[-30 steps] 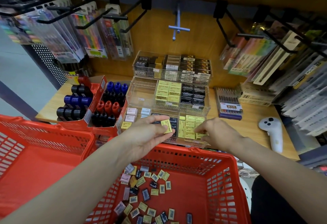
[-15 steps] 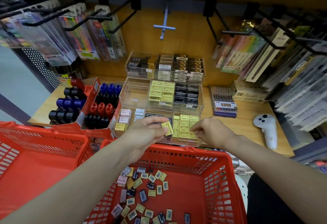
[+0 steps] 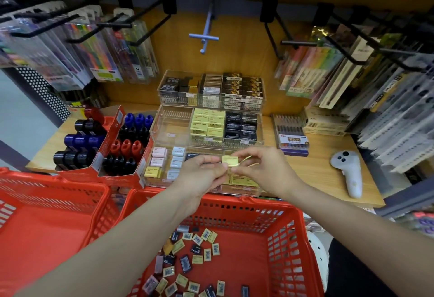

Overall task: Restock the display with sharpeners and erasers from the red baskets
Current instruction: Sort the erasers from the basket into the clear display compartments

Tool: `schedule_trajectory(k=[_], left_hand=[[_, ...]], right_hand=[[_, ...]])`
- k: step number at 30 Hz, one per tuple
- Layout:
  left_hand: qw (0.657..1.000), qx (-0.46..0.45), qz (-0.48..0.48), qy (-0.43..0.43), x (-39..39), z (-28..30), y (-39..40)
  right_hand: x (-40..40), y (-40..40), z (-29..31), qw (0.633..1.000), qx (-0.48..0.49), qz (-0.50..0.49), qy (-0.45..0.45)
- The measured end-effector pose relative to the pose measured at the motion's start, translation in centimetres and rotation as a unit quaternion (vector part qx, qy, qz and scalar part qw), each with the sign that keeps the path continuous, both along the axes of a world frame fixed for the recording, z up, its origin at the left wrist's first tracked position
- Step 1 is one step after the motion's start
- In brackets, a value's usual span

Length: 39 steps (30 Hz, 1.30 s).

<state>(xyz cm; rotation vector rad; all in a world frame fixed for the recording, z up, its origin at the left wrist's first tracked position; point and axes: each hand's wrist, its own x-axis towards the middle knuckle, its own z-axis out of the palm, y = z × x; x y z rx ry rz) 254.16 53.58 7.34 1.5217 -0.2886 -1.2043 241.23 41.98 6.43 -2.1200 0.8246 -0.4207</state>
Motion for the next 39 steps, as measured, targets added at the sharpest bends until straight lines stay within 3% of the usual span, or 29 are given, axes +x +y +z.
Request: schedule_trajectory(k=[1,2,4,6,10,14,17,20,32,35,37,39], left_hand=[[0.991,0.032,-0.064,-0.115,0.3,-0.4,0.2],[0.954,0.067,-0.145,-0.254,0.6,-0.9,0.6],[0.832,0.099,-0.292,-0.461,1.2,-2.1,1.5],[0.754,0.119,-0.39,-0.515,1.6,-3.4,2.2],[0.676,0.143,-0.462,-0.556,1.8,-4.6,2.8],[0.656,0.144,-0.469,-0.574,1.8,-4.8,2.8],[0.655,0.143,-0.466,-0.578,1.7,-5.0,2.8],[0.662,0.142,-0.464,-0.571,1.6,-5.0,2.8],[0.67,0.147,-0.472,-0.554,1.9,-5.6,2.5],[0.673,0.127,-0.459,-0.565,1.8,-4.9,2.8],[0.657,0.08,-0.442,-0.606,1.4,-4.6,4.2],[0.618,0.036,-0.435,-0.654,1.1,-5.1,6.4]], right_hand=[[0.0,-0.4,-0.3,0.998,-0.062,-0.012,0.03],[0.0,-1.0,-0.6,0.991,-0.113,-0.032,0.064],[-0.1,-1.9,-1.5,0.977,-0.158,-0.077,0.121],[0.1,-2.0,-2.5,0.963,-0.183,-0.093,0.175],[1.6,-1.1,-4.5,0.944,-0.217,-0.127,0.214],[2.1,-0.8,-5.1,0.945,-0.196,-0.184,0.183],[1.7,-0.6,-5.0,0.95,-0.257,-0.127,0.122],[1.6,-0.5,-5.1,0.953,-0.273,-0.061,0.115],[2.2,-1.4,-5.1,0.952,-0.269,-0.093,0.115],[1.2,0.6,-4.4,0.96,-0.26,-0.067,0.075],[-0.3,3.5,-4.6,0.967,-0.248,-0.047,0.027],[-2.3,6.8,-6.0,0.975,-0.216,-0.028,0.044]])
